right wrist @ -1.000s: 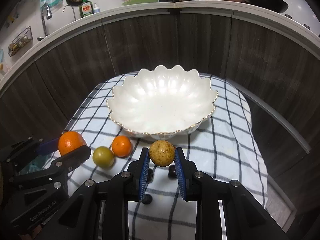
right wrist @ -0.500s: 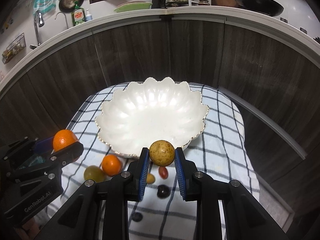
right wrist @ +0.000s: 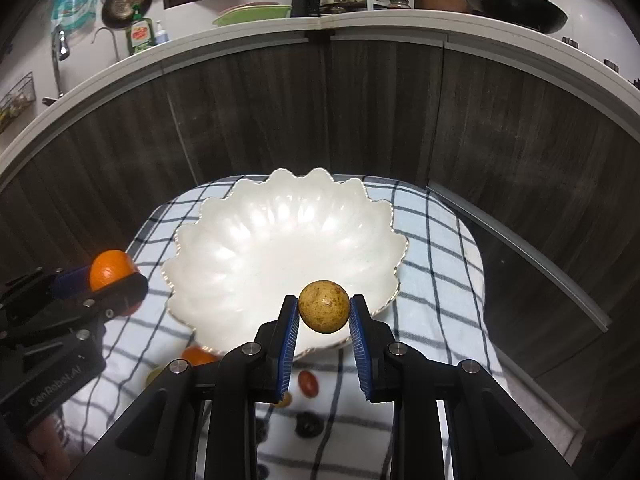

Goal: Organize fruits
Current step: 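Carry the mandarin and yellow plum over the white bowl with both tools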

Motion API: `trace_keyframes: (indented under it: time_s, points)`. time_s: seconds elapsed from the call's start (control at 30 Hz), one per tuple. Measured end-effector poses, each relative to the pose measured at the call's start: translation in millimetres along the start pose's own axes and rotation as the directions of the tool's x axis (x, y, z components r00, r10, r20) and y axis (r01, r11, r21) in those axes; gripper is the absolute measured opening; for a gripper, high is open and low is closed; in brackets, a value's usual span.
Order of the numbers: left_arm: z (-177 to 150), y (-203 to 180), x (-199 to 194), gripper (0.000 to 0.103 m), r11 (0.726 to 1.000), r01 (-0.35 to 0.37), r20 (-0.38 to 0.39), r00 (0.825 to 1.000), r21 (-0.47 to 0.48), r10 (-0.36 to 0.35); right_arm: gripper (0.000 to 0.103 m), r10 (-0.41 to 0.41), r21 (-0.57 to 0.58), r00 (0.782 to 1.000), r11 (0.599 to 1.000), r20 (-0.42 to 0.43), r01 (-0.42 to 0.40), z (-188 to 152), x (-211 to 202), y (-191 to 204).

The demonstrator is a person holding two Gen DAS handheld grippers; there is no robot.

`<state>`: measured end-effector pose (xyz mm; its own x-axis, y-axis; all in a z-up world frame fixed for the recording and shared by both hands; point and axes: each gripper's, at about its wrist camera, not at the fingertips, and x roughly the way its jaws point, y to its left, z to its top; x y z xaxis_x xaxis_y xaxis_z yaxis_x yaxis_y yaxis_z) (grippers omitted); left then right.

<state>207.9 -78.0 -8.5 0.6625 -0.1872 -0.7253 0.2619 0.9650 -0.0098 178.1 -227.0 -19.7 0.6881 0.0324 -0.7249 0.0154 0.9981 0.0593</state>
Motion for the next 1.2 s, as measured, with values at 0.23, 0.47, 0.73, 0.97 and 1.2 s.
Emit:
trace_keyframes:
  time_s: [0.23, 0.47, 0.73, 0.97, 1.2]
  points:
    - [17.5, 2.9, 21.4, 0.041, 1.000, -0.006, -0.002, 1.000, -0.004, 0.006, 0.027, -0.030, 0.024, 1.000, 0.999, -0.008, 0.030, 16.4, 21.7, -12.6]
    - [27.0, 6.3, 45.9, 0.042, 1.000, -0.004, -0.038, 0.999, -0.008, 0.003, 0.027, -0.057, 0.038, 0.998, 0.998, -0.020, 0.058, 29.3, 39.6, -19.4]
    - [31.6, 10.8, 75.4, 0.042, 1.000, 0.010, -0.092, 0.996, -0.024, -0.012, 0.027, -0.070, 0.079, 0.994, 0.994, -0.080, 0.076, 34.4, 68.5, -26.4]
    - [25.6, 12.2, 100.3, 0.042, 0.999, 0.006, -0.148, 0.989, -0.040, -0.012, 0.027, -0.080, 0.101, 0.986, 0.990, -0.148, 0.095, 29.6, 92.6, -31.4]
    - [18.3, 13.6, 113.8, 0.042, 0.999, 0.002, -0.189, 0.982, -0.049, -0.012, 0.027, -0.086, 0.092, 0.980, 0.990, -0.177, 0.104, 25.8, 104.5, -30.7]
